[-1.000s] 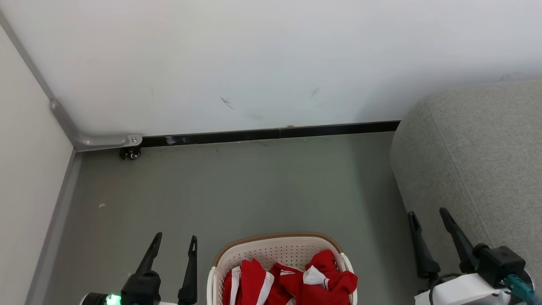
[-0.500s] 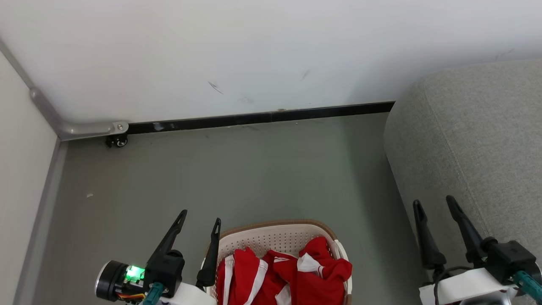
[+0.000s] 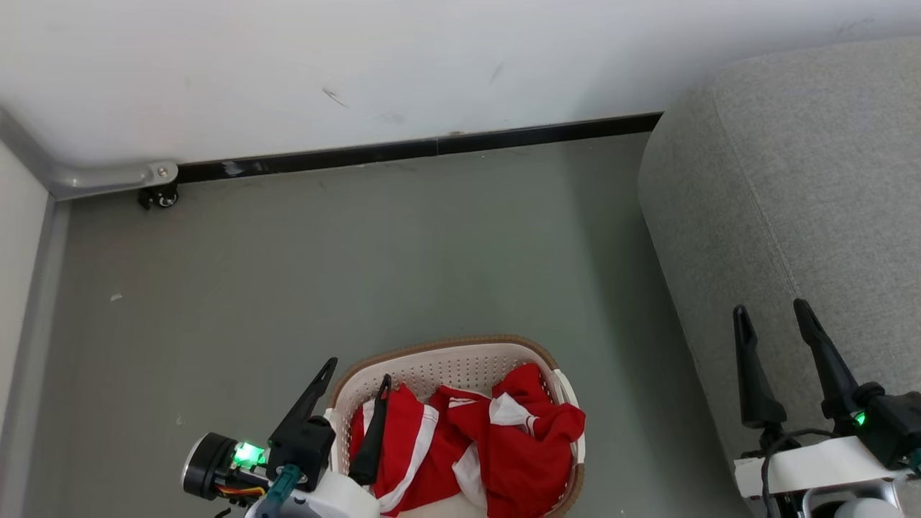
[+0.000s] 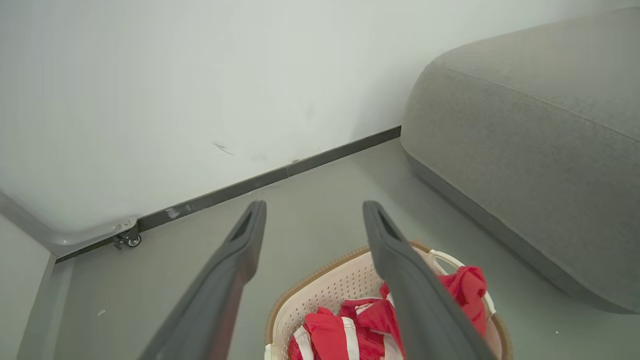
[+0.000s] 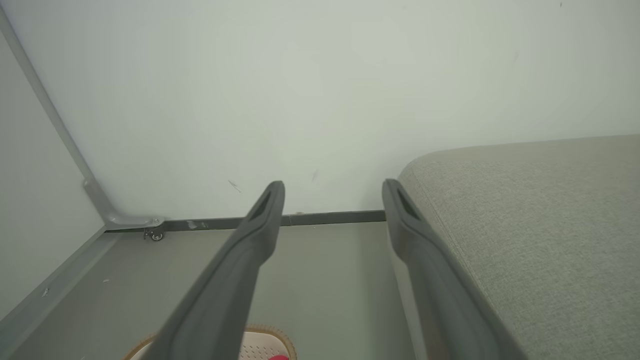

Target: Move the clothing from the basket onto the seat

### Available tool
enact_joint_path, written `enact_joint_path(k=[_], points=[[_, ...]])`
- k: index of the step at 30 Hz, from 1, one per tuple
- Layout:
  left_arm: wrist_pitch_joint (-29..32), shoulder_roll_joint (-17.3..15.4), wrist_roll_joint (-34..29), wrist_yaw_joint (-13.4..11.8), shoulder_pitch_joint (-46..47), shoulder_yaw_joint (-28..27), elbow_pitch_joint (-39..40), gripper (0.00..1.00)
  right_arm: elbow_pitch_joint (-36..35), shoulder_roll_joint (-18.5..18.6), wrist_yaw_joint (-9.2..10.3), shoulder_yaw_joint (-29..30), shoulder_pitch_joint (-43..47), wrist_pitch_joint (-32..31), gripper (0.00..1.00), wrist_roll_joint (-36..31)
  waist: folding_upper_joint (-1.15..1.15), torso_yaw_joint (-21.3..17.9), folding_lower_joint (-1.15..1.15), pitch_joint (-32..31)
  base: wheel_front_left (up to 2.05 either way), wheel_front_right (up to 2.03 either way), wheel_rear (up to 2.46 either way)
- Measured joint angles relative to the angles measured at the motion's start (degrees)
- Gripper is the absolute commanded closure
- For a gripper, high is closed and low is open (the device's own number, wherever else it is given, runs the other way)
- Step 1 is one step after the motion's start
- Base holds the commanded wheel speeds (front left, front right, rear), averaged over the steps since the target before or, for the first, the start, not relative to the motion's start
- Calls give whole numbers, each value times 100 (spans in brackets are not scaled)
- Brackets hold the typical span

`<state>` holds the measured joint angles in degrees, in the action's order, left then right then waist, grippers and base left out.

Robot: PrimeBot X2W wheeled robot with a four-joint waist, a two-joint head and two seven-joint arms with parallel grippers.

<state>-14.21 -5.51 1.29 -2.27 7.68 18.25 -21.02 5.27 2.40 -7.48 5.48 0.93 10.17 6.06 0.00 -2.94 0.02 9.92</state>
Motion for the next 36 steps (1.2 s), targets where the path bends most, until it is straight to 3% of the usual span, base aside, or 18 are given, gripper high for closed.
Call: enact_joint_path(k=[36], points=[[0, -19, -464, 132, 1379, 332, -1639, 0, -381, 0, 0, 2, -874, 224, 0, 268, 0, -631, 0, 1772, 0, 0, 0]])
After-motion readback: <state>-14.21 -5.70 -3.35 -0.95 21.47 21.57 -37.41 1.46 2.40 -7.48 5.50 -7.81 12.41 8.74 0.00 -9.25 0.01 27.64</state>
